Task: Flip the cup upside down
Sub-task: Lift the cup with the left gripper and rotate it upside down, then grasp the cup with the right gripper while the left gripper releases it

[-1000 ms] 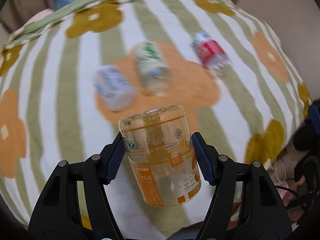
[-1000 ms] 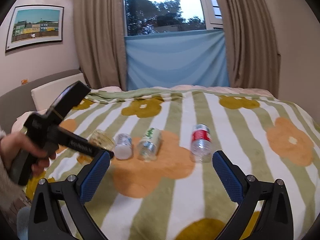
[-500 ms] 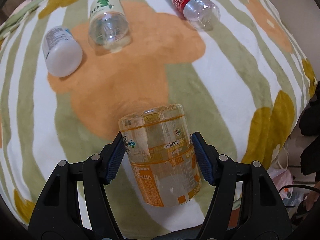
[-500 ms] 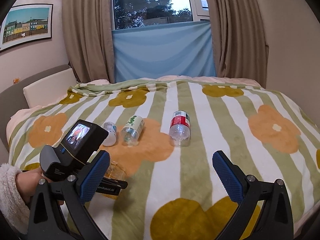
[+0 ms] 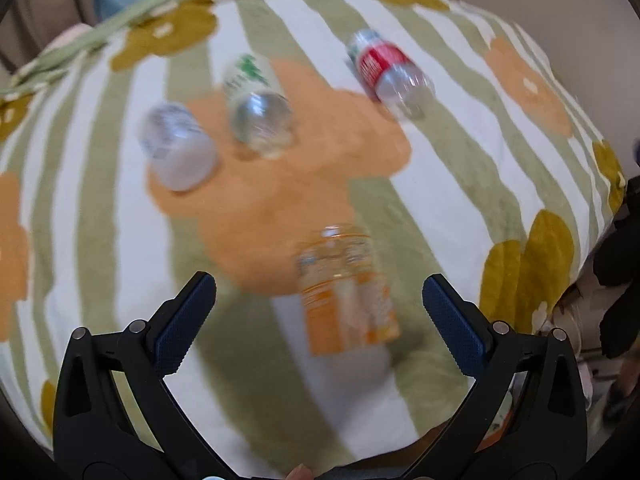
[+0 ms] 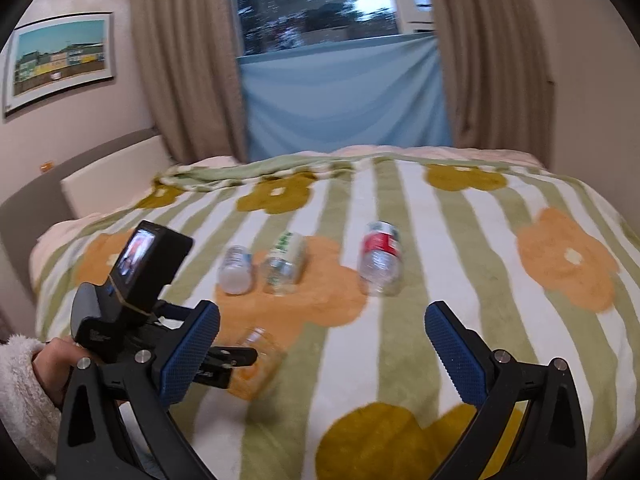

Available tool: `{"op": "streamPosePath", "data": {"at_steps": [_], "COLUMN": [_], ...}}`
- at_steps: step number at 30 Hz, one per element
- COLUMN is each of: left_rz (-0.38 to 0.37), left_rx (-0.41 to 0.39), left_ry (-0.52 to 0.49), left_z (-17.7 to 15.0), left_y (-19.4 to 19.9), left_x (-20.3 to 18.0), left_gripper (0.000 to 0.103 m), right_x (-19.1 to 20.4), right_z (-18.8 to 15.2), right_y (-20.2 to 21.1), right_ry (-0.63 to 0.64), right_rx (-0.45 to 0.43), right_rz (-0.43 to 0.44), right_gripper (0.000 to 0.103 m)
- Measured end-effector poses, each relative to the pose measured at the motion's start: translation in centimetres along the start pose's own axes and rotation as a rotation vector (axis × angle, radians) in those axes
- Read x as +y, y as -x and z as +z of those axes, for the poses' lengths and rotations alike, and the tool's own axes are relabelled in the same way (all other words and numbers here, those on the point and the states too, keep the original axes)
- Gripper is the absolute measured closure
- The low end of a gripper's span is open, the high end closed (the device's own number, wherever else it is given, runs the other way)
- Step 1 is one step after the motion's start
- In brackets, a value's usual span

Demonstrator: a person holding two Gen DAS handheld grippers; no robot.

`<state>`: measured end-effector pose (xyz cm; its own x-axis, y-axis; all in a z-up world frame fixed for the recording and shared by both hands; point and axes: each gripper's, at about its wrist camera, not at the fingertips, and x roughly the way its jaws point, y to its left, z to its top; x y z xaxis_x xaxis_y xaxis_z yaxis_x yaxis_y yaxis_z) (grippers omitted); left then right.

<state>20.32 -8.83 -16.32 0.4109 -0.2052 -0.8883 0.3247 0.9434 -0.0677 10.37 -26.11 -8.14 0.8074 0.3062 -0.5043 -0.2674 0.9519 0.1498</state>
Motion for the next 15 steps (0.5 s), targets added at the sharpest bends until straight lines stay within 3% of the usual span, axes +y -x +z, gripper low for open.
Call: {"op": "streamPosePath", "data": {"at_steps": [2,4,8,11,15], "left_rz": [0.016,0.012,0.005,-0.007,-0.014], "left_rx": [-0.033,-0.056,-0.081,-0.086,-0.088], "left_ry": [0.028,0.059,0.115,0.134,0.126], "left_z": [-0.7,-1.3,-2.7,-3.5,-4.0], "left_y": [1.8,2.9,4.2,4.5,4.4], "left_x": [1.2,2.3,4.0,5.0,5.6], "left_gripper": [0.000,0.000,0.000,0.000,0.000], "right_x": [0.4,0.8,1.4,1.4,2.1], "right_z": [1.9,3.6,4.4,3.1,0.7], "right_y": [-1.4,-4.2,-10.5,-15.5,-20.1], "right_ry": [0.024,0.020,-0.108,-0.255,-0.328], "right_rx": [0.091,0.259,0.519,0.689,0.842], "right_rz": [0.058,0.110,0.283,0.330,0.289], "right_gripper": [0.000,0.000,0.000,0.000,0.001]}}
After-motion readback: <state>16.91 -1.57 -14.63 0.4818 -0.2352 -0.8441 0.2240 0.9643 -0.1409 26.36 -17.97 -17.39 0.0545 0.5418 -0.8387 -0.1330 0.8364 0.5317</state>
